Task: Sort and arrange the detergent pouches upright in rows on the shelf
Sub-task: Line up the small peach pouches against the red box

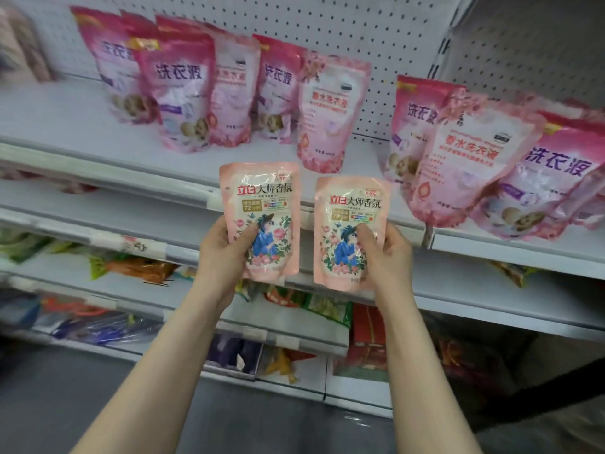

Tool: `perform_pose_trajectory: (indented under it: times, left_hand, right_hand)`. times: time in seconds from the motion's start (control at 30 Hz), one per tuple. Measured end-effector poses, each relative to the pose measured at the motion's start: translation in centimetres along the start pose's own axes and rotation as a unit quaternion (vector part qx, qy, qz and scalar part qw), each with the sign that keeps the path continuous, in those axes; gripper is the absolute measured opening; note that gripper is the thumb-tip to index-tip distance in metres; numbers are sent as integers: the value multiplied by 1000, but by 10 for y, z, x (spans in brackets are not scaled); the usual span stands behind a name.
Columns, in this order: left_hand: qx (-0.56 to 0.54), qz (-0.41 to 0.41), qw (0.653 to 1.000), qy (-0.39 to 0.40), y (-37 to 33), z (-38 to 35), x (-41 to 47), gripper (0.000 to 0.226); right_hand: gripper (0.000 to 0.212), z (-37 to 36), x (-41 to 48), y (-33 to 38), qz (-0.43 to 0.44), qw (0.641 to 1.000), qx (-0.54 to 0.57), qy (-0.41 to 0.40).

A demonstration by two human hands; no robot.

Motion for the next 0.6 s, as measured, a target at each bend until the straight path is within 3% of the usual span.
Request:
perform_pose_trajectory:
  times: [0.3,0.6]
  left_hand:
    - [22,-32,999,-37,-58,152,42,29]
    - [-1,-71,993,-91,-102,252,97,24]
  right_hand:
    - [6,-178,-9,22,18,998,14,65]
    - [8,-315,16,52,68,990,9,122]
Point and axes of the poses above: each hand's wrist, its own x-axis towards the middle knuckle, its own z-axis out of the back of the hand, y = z × x, the point moved 4 cm from there along x, towards the middle knuckle, and after that the axes turned 1 degree about y, right-handed, at the moved point
